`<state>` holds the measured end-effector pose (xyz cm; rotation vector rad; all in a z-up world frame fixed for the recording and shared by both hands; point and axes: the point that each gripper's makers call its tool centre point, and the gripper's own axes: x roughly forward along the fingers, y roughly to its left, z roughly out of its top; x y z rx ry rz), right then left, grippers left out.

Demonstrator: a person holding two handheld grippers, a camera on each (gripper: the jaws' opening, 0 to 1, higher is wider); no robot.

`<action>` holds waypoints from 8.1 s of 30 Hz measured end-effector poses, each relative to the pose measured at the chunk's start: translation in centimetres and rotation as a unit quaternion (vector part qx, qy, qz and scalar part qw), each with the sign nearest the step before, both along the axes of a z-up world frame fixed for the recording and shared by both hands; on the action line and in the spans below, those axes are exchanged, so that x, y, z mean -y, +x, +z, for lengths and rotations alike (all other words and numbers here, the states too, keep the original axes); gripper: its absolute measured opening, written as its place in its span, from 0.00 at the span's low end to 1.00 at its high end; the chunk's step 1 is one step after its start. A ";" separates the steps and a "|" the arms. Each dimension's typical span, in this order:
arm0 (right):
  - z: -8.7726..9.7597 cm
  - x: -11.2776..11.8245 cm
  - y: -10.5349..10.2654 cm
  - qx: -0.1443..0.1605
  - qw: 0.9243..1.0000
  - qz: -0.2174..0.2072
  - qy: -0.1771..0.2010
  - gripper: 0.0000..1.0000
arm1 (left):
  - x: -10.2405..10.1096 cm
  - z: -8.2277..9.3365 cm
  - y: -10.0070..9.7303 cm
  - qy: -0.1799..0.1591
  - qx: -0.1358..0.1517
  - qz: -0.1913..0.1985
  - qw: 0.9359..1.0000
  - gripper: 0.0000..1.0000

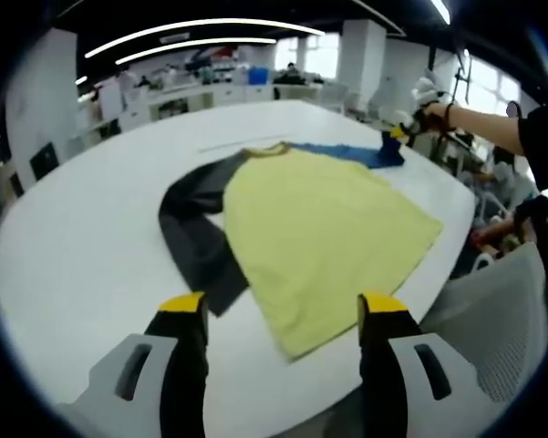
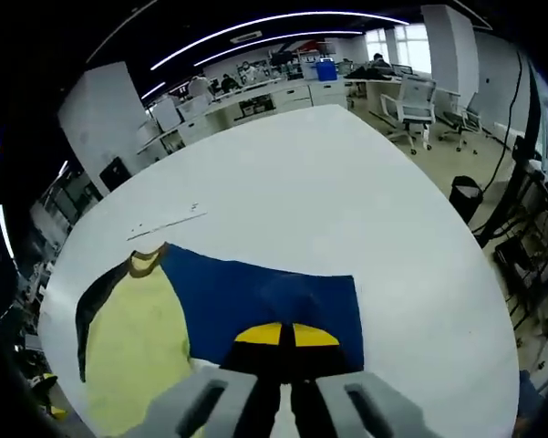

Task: Fold the garment on the visible template until the final outline fits inside the template.

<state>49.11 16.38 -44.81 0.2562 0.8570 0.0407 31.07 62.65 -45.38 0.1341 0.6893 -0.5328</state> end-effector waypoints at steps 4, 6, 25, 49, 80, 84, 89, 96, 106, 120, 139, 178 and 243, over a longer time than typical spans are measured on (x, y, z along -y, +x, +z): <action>0.3 -1.6 0.5 0.004 1.000 0.008 0.013 0.00 | 0.2 0.1 0.0 -0.004 -0.001 -0.003 1.000 0.67; 0.4 -2.3 1.0 0.008 1.000 0.014 0.017 0.00 | 0.4 0.2 0.1 -0.009 0.001 -0.003 1.000 0.68; 0.4 -9.4 3.5 0.017 0.997 0.068 0.036 0.00 | 0.5 0.9 0.4 -0.017 0.006 -0.010 1.000 0.79; 1.2 -18.7 4.1 0.029 0.989 0.142 0.027 0.00 | 1.7 1.0 0.3 -0.025 0.013 -0.028 0.999 0.96; 2.3 -27.3 5.4 0.034 0.979 0.188 0.069 0.00 | 1.6 0.5 0.3 -0.030 0.006 -0.037 0.999 0.99; 2.4 -28.1 5.6 0.035 0.978 0.193 0.071 0.00 | 1.6 0.2 0.2 -0.028 0.002 -0.039 0.999 0.99; 2.2 -29.2 5.5 0.033 0.977 0.198 0.075 0.00 | 1.5 0.1 0.1 -0.025 -0.002 -0.039 0.999 0.99; 2.0 -31.0 5.3 0.029 0.974 0.212 0.074 0.00 | 1.3 0.0 0.1 -0.025 -0.003 -0.037 0.999 0.99; 2.0 -32.7 5.1 0.024 0.970 0.231 0.066 0.00 | 1.2 -0.1 -0.1 -0.027 -0.006 -0.036 0.999 0.99; 2.2 -35.2 4.8 0.023 0.967 0.244 0.070 0.00 | 0.8 0.0 -0.2 -0.026 -0.005 -0.029 0.999 0.98; 2.3 -38.0 3.9 0.025 0.958 0.280 0.062 0.00 | 0.7 -0.3 -0.1 -0.028 -0.010 -0.025 0.999 0.98; 1.3 -42.7 2.7 0.024 0.940 0.329 0.090 0.01 | -0.1 -0.8 -0.7 -0.031 -0.014 -0.012 0.999 0.97; -1.7 -20.5 1.6 0.068 0.925 0.350 -0.135 0.62 | 0.1 -0.2 -0.3 -0.018 -0.002 -0.009 1.000 0.99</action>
